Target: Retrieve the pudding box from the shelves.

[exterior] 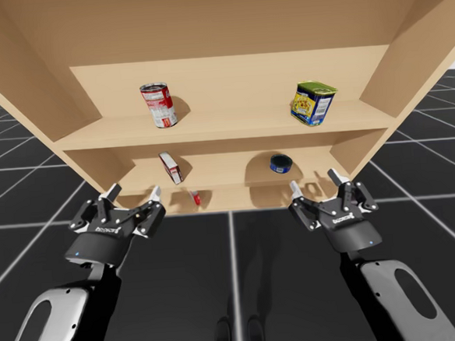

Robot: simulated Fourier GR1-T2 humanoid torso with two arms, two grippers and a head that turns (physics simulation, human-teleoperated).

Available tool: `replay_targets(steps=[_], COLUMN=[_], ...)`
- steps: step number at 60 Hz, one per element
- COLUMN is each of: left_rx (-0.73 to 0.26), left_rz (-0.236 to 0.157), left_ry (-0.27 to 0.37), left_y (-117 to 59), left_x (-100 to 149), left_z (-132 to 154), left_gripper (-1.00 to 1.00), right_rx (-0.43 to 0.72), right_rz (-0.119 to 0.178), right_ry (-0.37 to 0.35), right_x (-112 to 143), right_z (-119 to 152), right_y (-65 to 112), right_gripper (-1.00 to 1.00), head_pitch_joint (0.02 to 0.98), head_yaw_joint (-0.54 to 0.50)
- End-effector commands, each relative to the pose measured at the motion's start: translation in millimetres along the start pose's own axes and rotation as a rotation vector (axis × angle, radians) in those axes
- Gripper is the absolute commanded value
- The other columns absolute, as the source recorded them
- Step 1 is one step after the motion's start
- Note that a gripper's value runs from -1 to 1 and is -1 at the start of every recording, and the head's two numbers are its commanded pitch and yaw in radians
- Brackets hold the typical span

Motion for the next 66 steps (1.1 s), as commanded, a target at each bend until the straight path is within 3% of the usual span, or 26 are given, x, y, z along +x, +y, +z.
replay_targets(steps=[1, 20, 29, 48, 66], left_rx=[-0.021, -0.017, 0.003, 0.058, 0.124], left_rz=[0.008, 0.035, 0.029, 0.075, 0.073], left_ry=[-0.003, 0.057, 0.081, 0.140, 0.163], left_y=[-17.3, -36.5, -39.3, -45.6, -51.1], left_x=[7.9, -0.9, -4.5, -8.5, -15.5], left_z=[0.1, -28.2, -45.1, -80.5, -107.1], left_gripper=[-1.00, -1.00, -1.00, -1.00, -0.97], right_rx=[0.000, -0.005, -0.008, -0.011, -0.012], right_rz=[-0.002, -0.011, -0.011, -0.013, -0.018], right_ry=[-0.003, -0.017, -0.019, -0.018, -0.020], right_x=[-0.5, 1.6, 2.4, 3.5, 4.5], right_z=[-0.2, 0.3, 0.4, 0.8, 1.5], right_y=[-0.1, -2.9, -3.4, -4.4, -5.5], right_gripper=[-1.00, -1.00, -1.00, -1.00, -1.00], head_pitch_joint=[0.561, 0.557, 0.557, 0.556, 0.555], head_yaw_joint=[0.28, 0.28, 0.28, 0.28, 0.27])
